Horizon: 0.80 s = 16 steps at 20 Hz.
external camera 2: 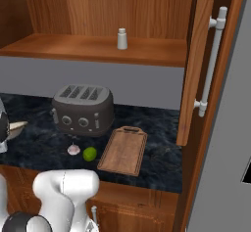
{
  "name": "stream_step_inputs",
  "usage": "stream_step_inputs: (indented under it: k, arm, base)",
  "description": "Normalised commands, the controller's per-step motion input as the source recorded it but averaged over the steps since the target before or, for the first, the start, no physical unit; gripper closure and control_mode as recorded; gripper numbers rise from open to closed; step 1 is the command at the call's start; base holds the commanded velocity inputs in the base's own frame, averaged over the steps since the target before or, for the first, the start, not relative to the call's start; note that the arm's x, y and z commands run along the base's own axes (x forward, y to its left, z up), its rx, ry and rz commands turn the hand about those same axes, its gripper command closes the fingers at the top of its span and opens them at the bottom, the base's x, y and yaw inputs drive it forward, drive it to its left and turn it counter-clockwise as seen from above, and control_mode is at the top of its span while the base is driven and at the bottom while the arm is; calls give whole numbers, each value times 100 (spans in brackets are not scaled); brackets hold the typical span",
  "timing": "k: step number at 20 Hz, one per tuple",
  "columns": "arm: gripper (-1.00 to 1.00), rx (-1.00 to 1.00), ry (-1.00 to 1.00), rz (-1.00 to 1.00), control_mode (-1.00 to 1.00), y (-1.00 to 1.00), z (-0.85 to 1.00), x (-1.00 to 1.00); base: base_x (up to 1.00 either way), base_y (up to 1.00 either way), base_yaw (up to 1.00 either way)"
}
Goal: Open the cabinet. Place the bowl and condiment on the counter. Then place the lime and garlic on the cutting board.
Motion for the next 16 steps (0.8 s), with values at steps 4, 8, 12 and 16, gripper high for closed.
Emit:
stream_step_inputs:
  k: [4, 8, 12, 16]
  arm:
    - [100, -3, 21, 3, -100, 69, -75, 71]
    - [100, 0, 24, 0, -100, 16, -80, 69]
    - [100, -6, 18, 0, -100, 45, -78, 62]
    - [100, -4, 10, 0, -100, 38, -46, 25]
  base:
    - [0, 0, 0]
    - [0, 0, 0]
    - [0, 0, 0]
    - [0, 0, 0]
